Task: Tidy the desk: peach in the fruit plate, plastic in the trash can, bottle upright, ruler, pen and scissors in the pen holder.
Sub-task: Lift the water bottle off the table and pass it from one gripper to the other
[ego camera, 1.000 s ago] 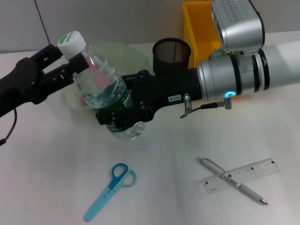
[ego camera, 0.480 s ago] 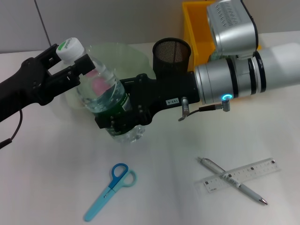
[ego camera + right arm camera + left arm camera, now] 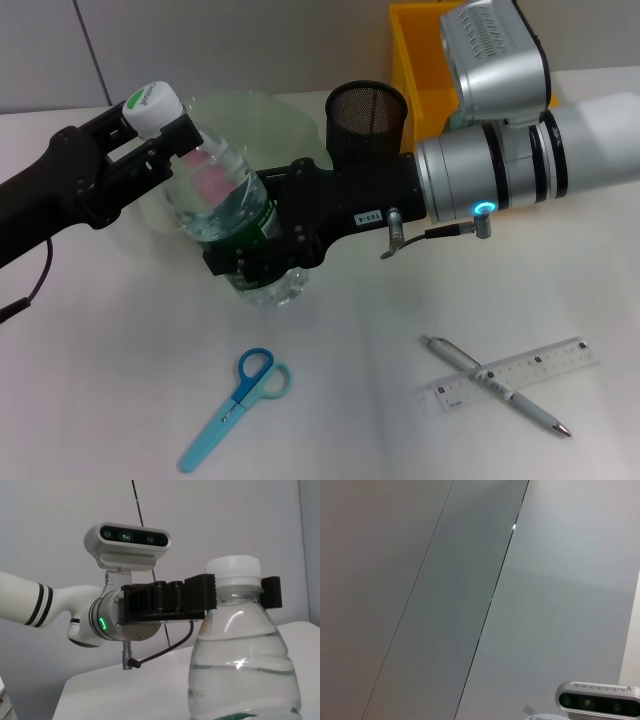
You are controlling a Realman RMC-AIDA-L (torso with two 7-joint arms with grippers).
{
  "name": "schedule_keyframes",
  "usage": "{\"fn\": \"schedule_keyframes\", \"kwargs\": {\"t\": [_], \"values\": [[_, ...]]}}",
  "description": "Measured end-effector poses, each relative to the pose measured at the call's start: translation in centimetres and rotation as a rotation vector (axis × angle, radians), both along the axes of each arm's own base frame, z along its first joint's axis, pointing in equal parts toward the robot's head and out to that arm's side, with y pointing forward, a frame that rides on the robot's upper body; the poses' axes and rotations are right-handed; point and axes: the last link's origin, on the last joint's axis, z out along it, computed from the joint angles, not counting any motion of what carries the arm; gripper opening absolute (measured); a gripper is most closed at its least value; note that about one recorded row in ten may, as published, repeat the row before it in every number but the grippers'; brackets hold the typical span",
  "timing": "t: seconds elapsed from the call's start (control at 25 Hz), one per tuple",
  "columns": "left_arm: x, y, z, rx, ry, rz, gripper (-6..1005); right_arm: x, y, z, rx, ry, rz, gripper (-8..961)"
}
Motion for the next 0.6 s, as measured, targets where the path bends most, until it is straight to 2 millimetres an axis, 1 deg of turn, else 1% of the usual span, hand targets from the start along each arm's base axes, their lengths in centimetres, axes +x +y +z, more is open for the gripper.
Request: {"fn": "schedule_keyframes", "kwargs": {"t": [0.04,0.6], "values": [[0.00,0.01,-0.01,0.000,0.000,0.001,554,0.00,0.00,0.00,0.000,0.000,0.000,768],[-0.06,0.08,-0.08,0.010,0.007,0.002,555,0.02,0.02,0.06,0.001,0.000,0.003,770]]}}
